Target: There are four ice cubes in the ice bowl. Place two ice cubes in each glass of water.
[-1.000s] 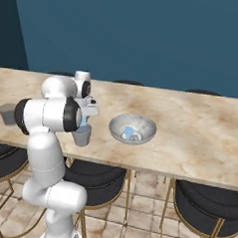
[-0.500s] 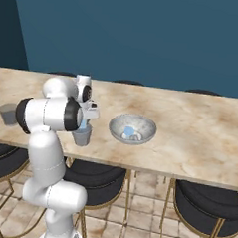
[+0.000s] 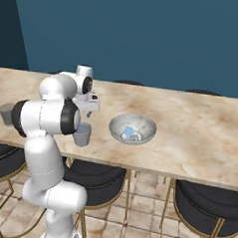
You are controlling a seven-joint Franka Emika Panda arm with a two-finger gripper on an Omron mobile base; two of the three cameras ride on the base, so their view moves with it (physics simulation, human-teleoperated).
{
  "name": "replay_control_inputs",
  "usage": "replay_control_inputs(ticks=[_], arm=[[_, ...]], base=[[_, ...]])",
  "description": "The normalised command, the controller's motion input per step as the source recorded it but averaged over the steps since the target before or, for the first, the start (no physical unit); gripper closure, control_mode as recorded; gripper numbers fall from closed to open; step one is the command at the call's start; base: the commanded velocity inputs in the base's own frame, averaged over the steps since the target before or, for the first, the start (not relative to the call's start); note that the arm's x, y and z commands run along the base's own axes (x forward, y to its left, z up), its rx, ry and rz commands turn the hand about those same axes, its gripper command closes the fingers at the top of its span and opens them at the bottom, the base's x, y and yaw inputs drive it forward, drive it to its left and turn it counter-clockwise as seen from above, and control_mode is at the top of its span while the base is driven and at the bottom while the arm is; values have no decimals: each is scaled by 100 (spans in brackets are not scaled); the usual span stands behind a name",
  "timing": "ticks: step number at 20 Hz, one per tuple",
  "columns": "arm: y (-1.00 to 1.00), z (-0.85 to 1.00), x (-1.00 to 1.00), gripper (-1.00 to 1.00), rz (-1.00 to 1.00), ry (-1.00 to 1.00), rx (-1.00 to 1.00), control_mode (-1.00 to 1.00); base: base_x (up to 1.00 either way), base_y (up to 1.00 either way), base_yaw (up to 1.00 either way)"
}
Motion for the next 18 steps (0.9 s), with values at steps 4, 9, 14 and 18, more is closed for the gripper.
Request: replay_control_inputs(ticks=[4,9,14,18], arm=[[-70,15,19,-100,-16,5,-3,-100],[-100,-1,66,-100,-44,22,-15,-100],[-100,-2,58,-100,-49,23,-6,-100],[-86,-27,56,-100,-11,5,0,-100]], base=[[0,0,0],[0,0,0],[0,0,0],[0,0,0]])
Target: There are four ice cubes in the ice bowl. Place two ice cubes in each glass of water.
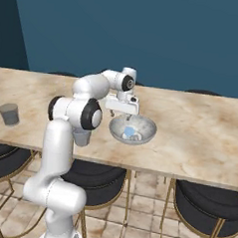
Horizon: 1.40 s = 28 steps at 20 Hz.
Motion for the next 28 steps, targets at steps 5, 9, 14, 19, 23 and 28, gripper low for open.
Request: replay_control_inputs(ticks=[5,9,14,19,23,28], arm=[[-87,-46,0,-100,0,0,-2,-100],[-4,-26,-3,-100,0,4,0,-100],[27,-30,0,-100,0,8,0,-100],[23,-30,0,-100,0,4,0,-100],[0,-38,-13,-100,1,4,-3,-100],[-1,-18,4,-100,0,0,-3,-100]], base=[[0,0,0],[0,0,0],[0,0,0],[0,0,0],[0,0,0],[0,0,0]])
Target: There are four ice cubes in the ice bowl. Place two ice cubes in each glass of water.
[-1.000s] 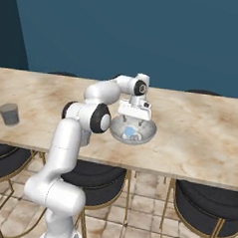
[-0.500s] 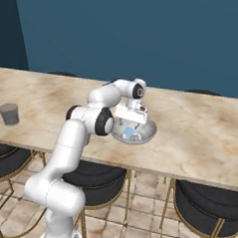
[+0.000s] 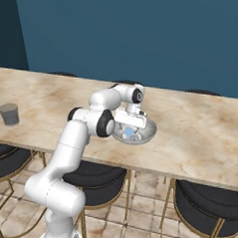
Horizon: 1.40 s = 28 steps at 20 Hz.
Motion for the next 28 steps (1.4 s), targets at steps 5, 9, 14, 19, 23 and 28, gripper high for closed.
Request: replay_control_inputs(ticks=[5,9,14,19,23,28], arm=[[0,-20,5,-100,2,0,-2,-100],[0,-21,0,100,1,0,-1,-100],[0,-3,-2,100,0,0,0,-100],[15,56,-24,100,0,3,1,-100],[17,100,-74,100,0,-1,6,-100],[0,94,-100,100,5,-14,5,-100]], base=[[0,0,0],[0,0,0],[0,0,0],[0,0,0],[0,0,0],[0,0,0]])
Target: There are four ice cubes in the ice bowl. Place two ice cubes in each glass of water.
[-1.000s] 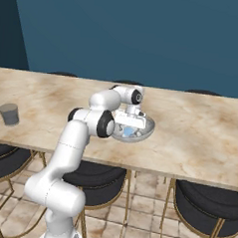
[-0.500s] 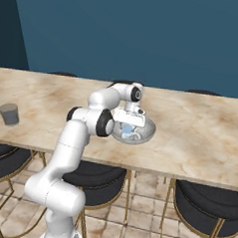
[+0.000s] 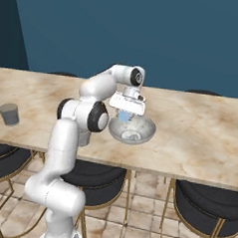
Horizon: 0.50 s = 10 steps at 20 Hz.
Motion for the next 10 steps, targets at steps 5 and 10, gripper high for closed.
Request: replay_control_inputs(ticks=[5,10], arm=[[12,72,-100,100,7,-26,3,-100],[73,18,-98,100,9,-54,0,-100]], base=[[0,0,0],[0,0,0]])
